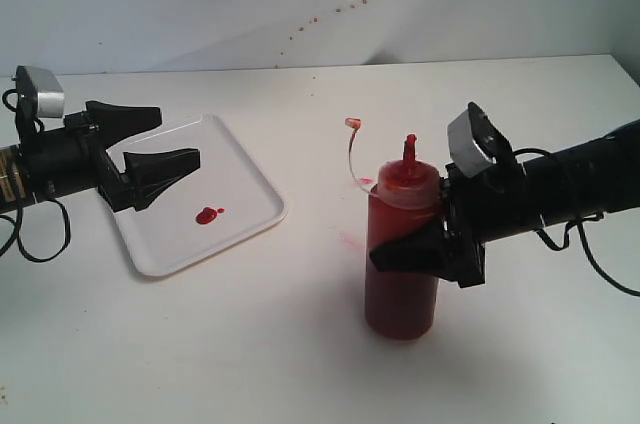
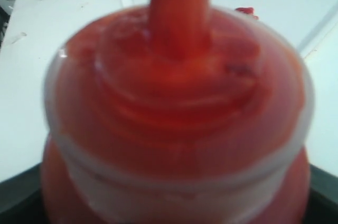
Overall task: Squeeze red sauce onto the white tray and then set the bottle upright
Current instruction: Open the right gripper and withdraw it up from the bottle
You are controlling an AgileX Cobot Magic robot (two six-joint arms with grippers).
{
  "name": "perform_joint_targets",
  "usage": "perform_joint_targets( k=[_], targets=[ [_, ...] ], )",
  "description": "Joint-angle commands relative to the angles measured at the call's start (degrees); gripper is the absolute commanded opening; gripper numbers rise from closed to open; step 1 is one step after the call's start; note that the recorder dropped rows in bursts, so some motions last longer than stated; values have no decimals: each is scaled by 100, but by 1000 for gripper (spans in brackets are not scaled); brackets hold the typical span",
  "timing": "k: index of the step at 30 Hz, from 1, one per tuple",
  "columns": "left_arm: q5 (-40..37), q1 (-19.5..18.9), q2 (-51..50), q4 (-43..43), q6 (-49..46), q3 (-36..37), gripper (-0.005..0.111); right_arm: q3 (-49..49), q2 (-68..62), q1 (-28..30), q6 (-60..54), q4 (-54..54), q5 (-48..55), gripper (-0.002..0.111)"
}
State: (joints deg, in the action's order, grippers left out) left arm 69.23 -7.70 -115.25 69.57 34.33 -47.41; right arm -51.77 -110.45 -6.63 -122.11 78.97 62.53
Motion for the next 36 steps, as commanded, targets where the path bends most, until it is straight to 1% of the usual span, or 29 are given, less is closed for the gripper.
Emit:
perform_joint_targets(
  k=[1, 3, 6, 8, 12, 13, 16, 17, 18, 20, 26, 36],
  targets=[
    [73, 32, 49, -48, -37, -28, 105, 1, -46, -28, -69, 43, 532, 0],
    [73, 32, 49, -48, -37, -28, 105, 1, -46, -28, -69, 43, 511, 0],
    [73, 32, 49, -48, -37, -28, 105, 1, -46, -28, -69, -162, 516, 8],
    [73, 32, 49, -48, -37, -28, 105, 1, -46, -28, -69, -256, 502, 21],
    [73, 32, 49, -48, -47, -28, 105, 1, -46, -28, -69, -256, 409, 57],
    [73, 32, 49, -48, -47, -28, 105, 1, -46, -28, -69, -226, 384, 67],
    [73, 32, 49, -48, -47, -28, 105, 1, -46, -28, -69, 78, 384, 84],
    [73, 32, 49, -48, -47, -28, 105, 1, -46, -28, -69, 161, 384, 87],
    [73, 32, 49, -48, -47, -28, 105, 1, -46, -28, -69, 253, 384, 90],
    [73, 32, 49, -48, -47, -28, 105, 1, -46, -28, -69, 349, 384, 91],
    [73, 32, 49, -48, -34, -28, 105, 1, -46, -28, -69, 371, 744, 91],
    [73, 32, 49, -48, -47, -28, 105, -9, 271, -28, -69, 357, 744, 91]
  ],
)
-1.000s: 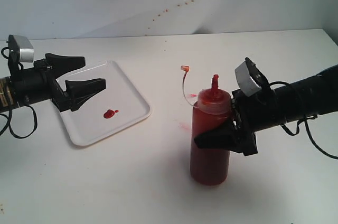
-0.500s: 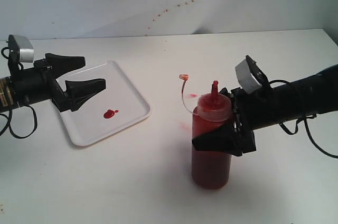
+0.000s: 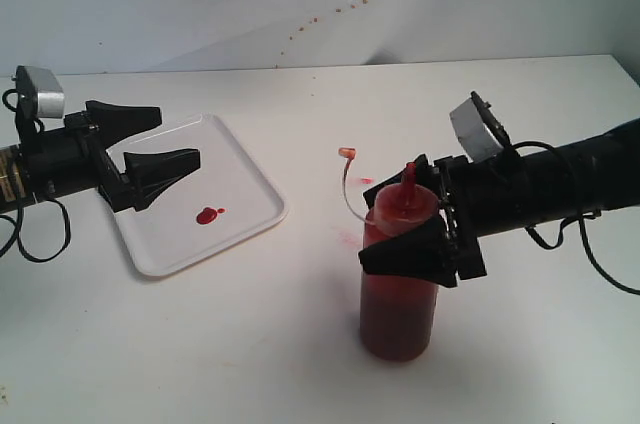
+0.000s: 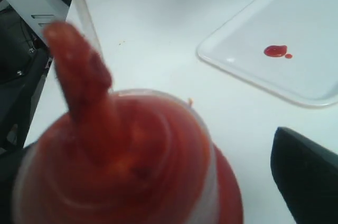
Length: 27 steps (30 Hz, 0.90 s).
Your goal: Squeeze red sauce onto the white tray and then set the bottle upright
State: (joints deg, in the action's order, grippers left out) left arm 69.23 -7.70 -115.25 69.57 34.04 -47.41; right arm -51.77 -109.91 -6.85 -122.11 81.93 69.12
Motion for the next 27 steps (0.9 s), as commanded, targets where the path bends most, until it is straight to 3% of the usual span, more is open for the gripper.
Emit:
perform_joint_targets(
  k=[1, 24, 27],
  targets=[
    [73, 32, 49, -48, -6, -28, 105, -9, 346, -6, -69, 60, 84, 91],
    [73, 32, 49, -48, -16, -28, 105, -9, 1721, 5, 521, 1033, 84, 91],
    [73, 32, 49, -48, -16, -28, 105, -9, 1994, 5, 521, 1418, 84, 86]
  ],
)
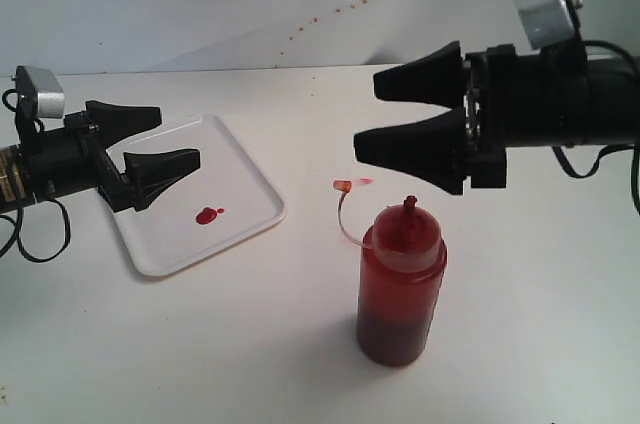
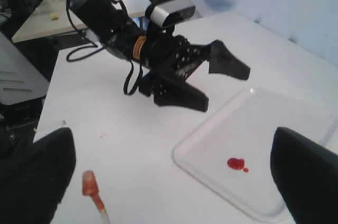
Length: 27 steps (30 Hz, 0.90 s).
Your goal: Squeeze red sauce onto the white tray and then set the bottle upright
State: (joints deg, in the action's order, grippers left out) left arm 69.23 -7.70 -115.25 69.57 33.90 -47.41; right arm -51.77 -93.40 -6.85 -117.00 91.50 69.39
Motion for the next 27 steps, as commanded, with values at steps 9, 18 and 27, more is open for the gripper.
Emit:
perform_joint_targets(
  k=[9, 18, 27],
  targets=[
    [73, 32, 61, 3, -3, -28, 105, -9, 1304, 27, -135, 845, -2380, 9],
    [73, 32, 61, 21, 95, -28, 105, -9, 1914, 794, 882, 845, -2796, 0],
    [73, 32, 1139, 677, 1300, -28, 104, 584, 2471, 1289, 1031, 845, -3110, 0]
  ],
)
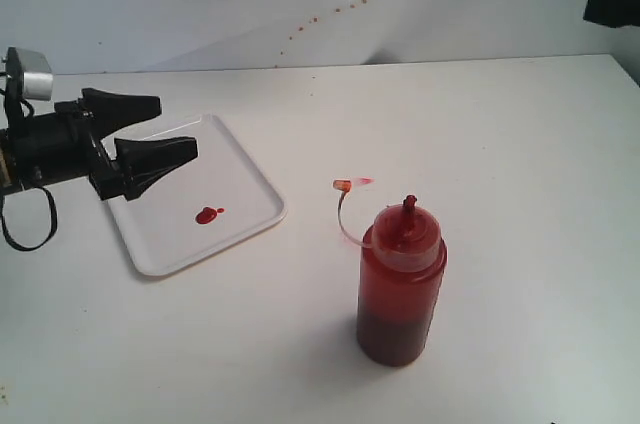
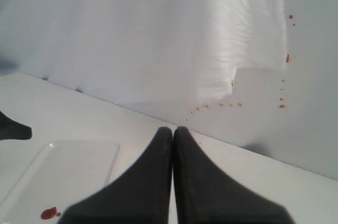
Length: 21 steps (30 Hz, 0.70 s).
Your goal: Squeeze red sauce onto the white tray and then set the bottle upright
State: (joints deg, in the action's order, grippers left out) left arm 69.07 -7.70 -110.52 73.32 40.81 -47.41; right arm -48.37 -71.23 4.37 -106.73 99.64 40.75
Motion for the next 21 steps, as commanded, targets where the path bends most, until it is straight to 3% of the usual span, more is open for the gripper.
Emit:
perform_joint_targets(
  k=[1, 5, 7, 9, 13, 21],
  targets=[
    [90, 32, 879, 438, 809, -28, 104, 264, 316, 197, 2, 31, -469, 0],
    [90, 67, 1759, 945, 1431, -28, 98, 257, 442, 198, 17, 31, -1545, 0],
    [90, 177, 2219, 1099, 1627, -28, 84, 257, 442, 198, 79, 31, -1803, 0],
    [90, 348, 2583, 1124, 1634, -28, 62, 257, 428, 198, 103, 31, -1815, 0],
    [90, 987, 3428, 1036, 1559, -28, 0, 257, 428, 198, 356, 31, -1714, 0],
    [90, 2287, 4344, 637, 1617, -17, 0, 257, 428, 198, 356, 31, -1728, 0]
  ],
)
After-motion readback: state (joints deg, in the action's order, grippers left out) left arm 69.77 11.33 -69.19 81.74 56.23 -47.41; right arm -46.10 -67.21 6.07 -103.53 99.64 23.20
